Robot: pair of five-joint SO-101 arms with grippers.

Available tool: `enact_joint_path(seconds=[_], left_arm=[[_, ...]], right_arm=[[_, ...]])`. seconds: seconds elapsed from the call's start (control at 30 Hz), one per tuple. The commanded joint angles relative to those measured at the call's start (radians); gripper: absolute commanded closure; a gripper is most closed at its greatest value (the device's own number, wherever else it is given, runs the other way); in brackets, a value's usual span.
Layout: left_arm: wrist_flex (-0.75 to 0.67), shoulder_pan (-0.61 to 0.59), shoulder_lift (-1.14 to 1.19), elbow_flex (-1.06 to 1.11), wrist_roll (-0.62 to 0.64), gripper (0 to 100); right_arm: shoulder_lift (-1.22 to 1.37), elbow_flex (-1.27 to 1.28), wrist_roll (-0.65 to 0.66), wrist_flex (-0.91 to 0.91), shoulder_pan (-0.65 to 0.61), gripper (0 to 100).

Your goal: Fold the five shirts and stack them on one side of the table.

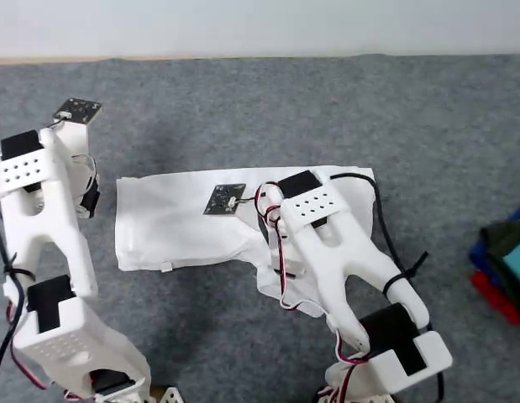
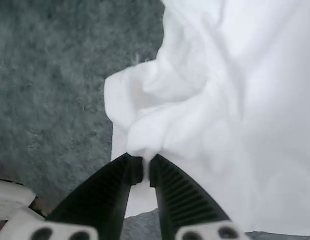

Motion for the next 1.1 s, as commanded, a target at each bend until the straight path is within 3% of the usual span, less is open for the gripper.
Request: enact_joint_path(seconds=[0.0,0.33,0.47,1.07], left_arm=[[0.012,-0.005,-0.068,-0.004,0.002,100],[0.012,-0.005,-0.068,-0.004,0.002,100],[0.012,-0.005,-0.068,-0.004,0.002,100],[0.028,-0.003,-0.068,-0.002,0.002,100]], right_arm=[[-0.022,-0.069,0.026,-0.002,0.059,98.7],[0.031,-0.089,0.041,0.025,0.111,98.7],[0.054,-0.147,0.106,0.018,0.110,98.7],[0.524,-0.845,0.215,0.140,0.179,98.7]])
